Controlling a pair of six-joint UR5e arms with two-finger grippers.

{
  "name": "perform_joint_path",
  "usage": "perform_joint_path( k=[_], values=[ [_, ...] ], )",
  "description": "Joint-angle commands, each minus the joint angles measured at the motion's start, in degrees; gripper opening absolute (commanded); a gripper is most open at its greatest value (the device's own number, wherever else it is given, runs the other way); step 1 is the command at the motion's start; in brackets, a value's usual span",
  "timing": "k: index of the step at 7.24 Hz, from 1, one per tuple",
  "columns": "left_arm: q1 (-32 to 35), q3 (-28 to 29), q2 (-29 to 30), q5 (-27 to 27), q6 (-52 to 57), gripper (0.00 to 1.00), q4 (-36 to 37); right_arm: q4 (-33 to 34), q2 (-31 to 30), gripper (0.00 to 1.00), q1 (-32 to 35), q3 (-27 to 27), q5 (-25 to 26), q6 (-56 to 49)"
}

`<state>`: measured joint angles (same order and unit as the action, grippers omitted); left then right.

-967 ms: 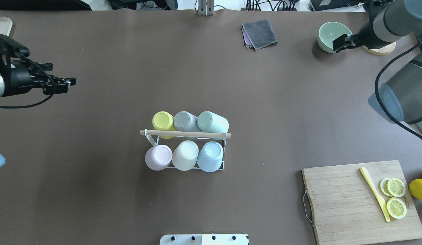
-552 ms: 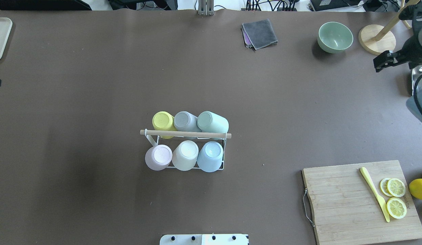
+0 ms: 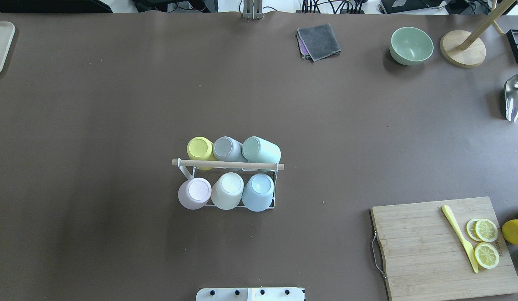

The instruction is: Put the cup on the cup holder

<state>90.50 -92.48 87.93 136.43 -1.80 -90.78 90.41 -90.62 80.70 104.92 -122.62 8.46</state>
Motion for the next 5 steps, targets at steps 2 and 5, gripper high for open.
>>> perform_joint_path(
  k=[2, 5],
  values=[
    [2.9, 2.9, 1.0, 0.5, 5.9, 0.97, 6.8, -0.5, -8.0, 1.00, 8.0, -0.9, -8.8, -7.2],
    [2.9, 3.0, 1.3, 0.4, 5.6, 0.97, 6.8, -3.5, -6.4, 1.00, 8.1, -6.7, -10.2, -8.0]
  ],
)
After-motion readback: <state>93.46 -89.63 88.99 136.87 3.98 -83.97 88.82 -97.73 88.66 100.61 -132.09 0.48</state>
